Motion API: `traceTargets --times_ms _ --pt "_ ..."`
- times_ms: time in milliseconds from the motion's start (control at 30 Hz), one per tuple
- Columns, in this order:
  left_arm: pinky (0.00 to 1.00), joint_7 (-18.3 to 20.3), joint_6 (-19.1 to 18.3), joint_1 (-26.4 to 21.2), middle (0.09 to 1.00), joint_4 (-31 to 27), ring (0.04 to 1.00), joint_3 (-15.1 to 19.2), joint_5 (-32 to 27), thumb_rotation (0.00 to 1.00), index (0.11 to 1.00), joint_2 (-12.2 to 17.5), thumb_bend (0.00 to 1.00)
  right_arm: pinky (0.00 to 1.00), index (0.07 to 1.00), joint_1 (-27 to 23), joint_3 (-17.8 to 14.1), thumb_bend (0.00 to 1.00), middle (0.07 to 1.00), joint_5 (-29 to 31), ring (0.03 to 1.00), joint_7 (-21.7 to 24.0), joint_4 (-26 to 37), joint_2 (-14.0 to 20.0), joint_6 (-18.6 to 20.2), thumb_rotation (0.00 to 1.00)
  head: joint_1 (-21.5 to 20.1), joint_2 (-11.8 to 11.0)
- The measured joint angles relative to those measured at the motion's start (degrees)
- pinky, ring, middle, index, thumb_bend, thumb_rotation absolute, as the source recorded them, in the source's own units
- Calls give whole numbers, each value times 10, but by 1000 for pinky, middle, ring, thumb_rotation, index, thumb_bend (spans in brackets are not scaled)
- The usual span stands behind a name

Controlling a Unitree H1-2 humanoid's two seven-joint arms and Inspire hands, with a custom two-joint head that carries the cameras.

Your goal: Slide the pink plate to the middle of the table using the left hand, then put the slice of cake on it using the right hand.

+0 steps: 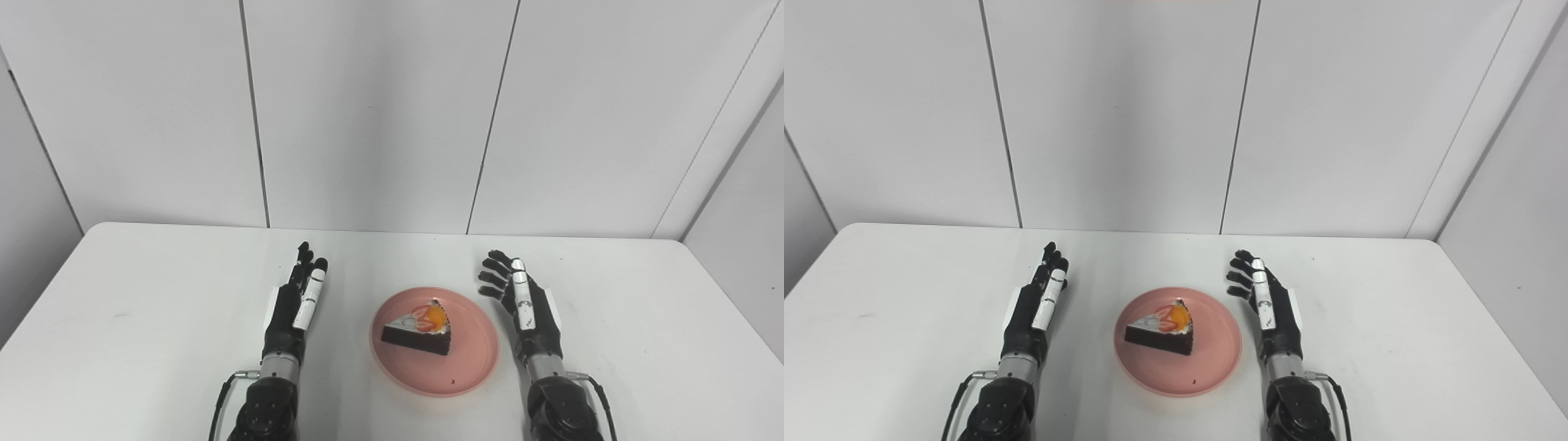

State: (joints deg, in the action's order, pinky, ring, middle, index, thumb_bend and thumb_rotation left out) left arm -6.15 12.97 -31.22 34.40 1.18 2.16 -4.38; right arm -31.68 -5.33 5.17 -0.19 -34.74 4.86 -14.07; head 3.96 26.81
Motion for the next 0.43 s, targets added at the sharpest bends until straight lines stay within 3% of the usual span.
traceTargets --times_ms 433 --pt "977 0 -4 -1 970 0 973 1 -5 843 1000 -2 595 686 773 8 4 704 796 0 761 2 16 0 18 998 -1 1"
